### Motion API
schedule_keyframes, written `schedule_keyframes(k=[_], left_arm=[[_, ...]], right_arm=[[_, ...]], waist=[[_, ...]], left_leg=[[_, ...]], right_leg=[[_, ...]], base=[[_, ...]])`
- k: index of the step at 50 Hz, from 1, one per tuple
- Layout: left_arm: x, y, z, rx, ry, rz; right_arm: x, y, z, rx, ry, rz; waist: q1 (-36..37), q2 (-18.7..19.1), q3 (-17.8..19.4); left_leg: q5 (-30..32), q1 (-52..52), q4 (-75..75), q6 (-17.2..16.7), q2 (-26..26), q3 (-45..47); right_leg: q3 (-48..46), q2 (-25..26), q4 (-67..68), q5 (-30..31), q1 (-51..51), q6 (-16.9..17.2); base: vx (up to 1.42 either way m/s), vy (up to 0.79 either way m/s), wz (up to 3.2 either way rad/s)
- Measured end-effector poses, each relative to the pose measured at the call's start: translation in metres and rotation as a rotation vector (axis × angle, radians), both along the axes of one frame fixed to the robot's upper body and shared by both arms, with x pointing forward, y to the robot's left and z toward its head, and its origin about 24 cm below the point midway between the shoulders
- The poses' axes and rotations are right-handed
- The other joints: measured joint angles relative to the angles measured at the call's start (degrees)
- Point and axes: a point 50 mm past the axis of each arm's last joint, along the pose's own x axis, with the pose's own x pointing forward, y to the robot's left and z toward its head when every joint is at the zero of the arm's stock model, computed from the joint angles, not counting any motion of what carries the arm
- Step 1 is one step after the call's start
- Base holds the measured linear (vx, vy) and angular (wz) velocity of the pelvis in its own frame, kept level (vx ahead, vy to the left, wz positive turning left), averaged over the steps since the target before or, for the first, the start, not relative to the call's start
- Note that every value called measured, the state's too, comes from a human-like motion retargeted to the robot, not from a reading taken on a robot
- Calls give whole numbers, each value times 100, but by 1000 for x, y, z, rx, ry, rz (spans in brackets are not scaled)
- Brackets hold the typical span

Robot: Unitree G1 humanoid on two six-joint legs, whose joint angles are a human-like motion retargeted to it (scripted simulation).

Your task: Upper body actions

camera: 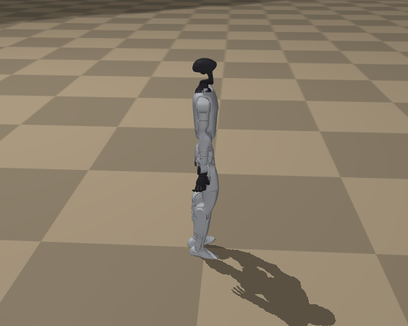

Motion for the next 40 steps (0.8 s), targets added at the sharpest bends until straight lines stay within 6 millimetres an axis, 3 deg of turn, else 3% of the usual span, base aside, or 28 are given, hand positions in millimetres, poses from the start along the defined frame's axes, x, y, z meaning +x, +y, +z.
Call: schedule_keyframes(k=[40], left_arm=[[0,-1,0,5,6,7]], right_arm=[[0,1,0,9,3,4]], waist=[[-27,-54,18]], left_leg=[[-3,15,-4,-7,17,-4]], right_leg=[[21,28,6,-4,-3,-12]], base=[[0,0,0]])
